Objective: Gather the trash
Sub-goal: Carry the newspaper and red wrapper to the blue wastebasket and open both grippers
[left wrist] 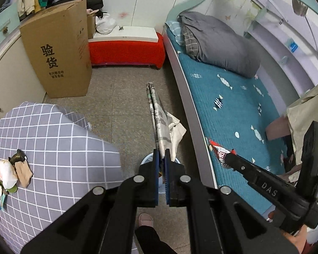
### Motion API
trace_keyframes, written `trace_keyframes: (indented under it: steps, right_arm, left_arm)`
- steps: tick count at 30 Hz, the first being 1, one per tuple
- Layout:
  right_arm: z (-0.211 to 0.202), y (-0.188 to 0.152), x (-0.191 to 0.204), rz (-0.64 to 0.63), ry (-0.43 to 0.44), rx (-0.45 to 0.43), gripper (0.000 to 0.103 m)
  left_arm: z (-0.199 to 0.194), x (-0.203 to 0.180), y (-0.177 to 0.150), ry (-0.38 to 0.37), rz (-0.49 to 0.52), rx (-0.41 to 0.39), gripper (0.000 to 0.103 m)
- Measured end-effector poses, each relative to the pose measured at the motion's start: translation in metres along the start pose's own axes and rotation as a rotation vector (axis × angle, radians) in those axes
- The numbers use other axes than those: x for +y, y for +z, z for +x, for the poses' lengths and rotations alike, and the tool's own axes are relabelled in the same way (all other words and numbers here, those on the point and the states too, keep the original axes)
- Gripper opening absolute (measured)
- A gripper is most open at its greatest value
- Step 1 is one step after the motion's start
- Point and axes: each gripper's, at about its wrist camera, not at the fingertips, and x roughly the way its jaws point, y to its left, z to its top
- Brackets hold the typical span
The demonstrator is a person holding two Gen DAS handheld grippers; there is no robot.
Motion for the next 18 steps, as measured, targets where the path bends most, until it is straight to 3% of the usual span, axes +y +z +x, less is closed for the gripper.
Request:
trace_keyframes:
  steps: [2,7,18]
  right_arm:
    - [0.004,0.006,-0.013,0.029,-0.002,0.004,0.053]
    - [0.007,0.014,-0.034,0.059,-0.01,0.024,0.053]
    - [-0.017,0.018,-0.042,0.012,-0.045,-0.029,0.058]
  left_arm:
    - [0.006,-0.008,0.001,0.012,0.014,0.006,0.004]
    - [0.017,-0.023,0.005,0.017,0.03,0.034,0.004]
    - [0.044,-0.057,0.007,0.0,0.093,0.108,0.004]
